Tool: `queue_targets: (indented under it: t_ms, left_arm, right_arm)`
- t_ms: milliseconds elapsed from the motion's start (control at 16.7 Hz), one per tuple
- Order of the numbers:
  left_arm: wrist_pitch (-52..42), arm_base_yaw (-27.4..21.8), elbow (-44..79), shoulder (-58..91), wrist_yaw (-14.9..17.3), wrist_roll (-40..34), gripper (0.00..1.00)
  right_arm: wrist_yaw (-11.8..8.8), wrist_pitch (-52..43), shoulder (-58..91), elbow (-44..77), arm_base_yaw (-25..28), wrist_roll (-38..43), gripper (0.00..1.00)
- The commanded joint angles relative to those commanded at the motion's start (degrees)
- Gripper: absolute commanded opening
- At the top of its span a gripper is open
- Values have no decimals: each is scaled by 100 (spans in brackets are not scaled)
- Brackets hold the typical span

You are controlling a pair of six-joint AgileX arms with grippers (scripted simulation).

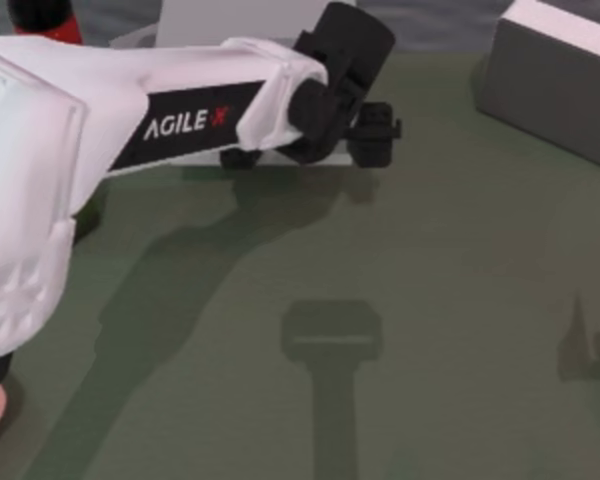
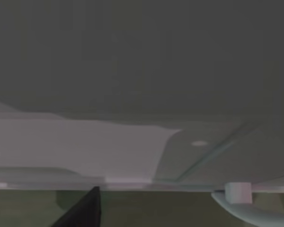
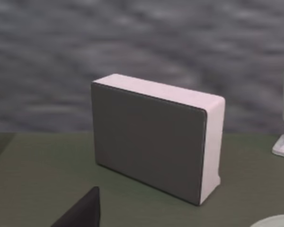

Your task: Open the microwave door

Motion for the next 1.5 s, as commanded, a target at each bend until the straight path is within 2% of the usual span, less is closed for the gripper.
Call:
queue_targets:
  t_ms: [780,1260,1320,1500]
  left_arm:
    - [0,0,0,0,0,0,2]
    - [0,0,0,0,0,0,0]
    - [-47,-216,-286,-140,79,-15,0]
    - [25,-208,-445,-233,19,-50,0]
  right_arm:
    - [0,0,0,0,0,0,100]
    - [0,0,0,0,0,0,100]
    - [0,0,0,0,0,0,100]
    - [0,0,0,0,0,0,100]
